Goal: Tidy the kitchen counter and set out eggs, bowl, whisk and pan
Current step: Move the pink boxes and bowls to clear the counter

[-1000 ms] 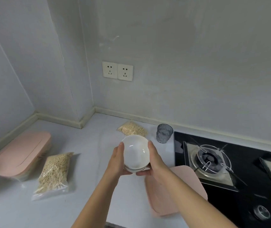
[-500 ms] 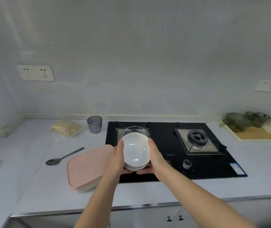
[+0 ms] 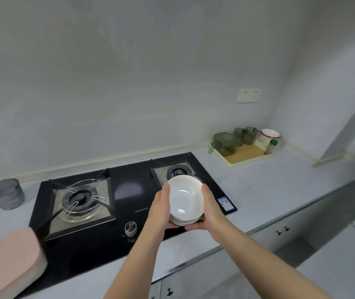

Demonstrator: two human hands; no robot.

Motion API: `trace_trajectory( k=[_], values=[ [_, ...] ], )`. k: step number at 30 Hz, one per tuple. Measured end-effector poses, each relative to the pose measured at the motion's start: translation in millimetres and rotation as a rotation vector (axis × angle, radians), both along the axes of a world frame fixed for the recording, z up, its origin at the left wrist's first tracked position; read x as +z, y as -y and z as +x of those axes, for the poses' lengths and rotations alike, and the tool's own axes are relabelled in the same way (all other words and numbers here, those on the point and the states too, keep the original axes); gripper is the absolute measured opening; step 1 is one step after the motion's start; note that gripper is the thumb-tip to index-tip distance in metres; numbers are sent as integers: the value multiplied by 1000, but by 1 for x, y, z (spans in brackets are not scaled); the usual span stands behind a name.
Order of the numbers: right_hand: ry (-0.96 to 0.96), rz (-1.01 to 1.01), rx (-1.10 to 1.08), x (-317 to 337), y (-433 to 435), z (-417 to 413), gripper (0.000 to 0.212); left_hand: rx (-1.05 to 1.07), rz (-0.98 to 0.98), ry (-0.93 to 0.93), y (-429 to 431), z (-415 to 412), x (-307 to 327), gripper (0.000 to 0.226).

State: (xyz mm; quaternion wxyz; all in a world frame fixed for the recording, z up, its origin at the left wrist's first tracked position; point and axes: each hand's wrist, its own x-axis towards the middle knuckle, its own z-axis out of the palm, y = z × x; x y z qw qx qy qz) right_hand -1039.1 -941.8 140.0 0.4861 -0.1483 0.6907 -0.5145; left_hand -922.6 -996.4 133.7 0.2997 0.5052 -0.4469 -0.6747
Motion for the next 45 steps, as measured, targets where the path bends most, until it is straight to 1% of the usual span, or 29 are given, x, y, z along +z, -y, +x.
trace_trajectory(
  k=[2,4,6,8,10,13,15,18,21,24,28,31,33,37,40,43,45],
  values=[
    [-17,14,-46,-7,3,-48,44,-42,24,-12,8,-52,-9,50],
    [-20,34,-65,-8,6,-74,44,-70,42,-4,14,-80,-10,51],
    [-50,37,-107,-12,12,-126,38,-115,60,-4,28,-139,-19,50],
    [-44,56,-145,-7,18,-164,30,-150,98,16,41,-180,-20,51],
    [-90,56,-148,-6,28,-216,28,-205,107,44,57,-236,-22,54],
    [-137,67,-223,1,39,-270,29,-285,77,56,77,-296,-19,48],
    [-118,70,-281,3,44,-303,33,-342,56,87,85,-332,-13,45],
    [-103,67,-346,7,53,-346,40,-391,16,75,92,-375,-4,50],
    [-135,92,-378,19,73,-394,40,-373,-4,85,105,-421,6,54],
    [-154,56,-366,27,93,-450,37,-348,14,35,128,-474,11,52],
    [-176,26,-343,31,125,-536,44,-412,49,-86,168,-550,10,47],
    [-154,49,-343,37,155,-602,50,-428,31,-132,193,-613,14,37],
    [-150,55,-339,39,176,-644,54,-407,35,-107,210,-656,15,38],
    [-134,61,-352,29,210,-715,52,-349,44,-19,248,-733,9,50],
    [-140,86,-342,13,233,-762,52,-311,49,42,269,-779,0,47],
    [-160,102,-325,-5,255,-800,41,-314,27,82,289,-815,-9,43],
    [-189,112,-320,-18,268,-821,46,-316,-7,126,304,-833,-16,41]
  ],
)
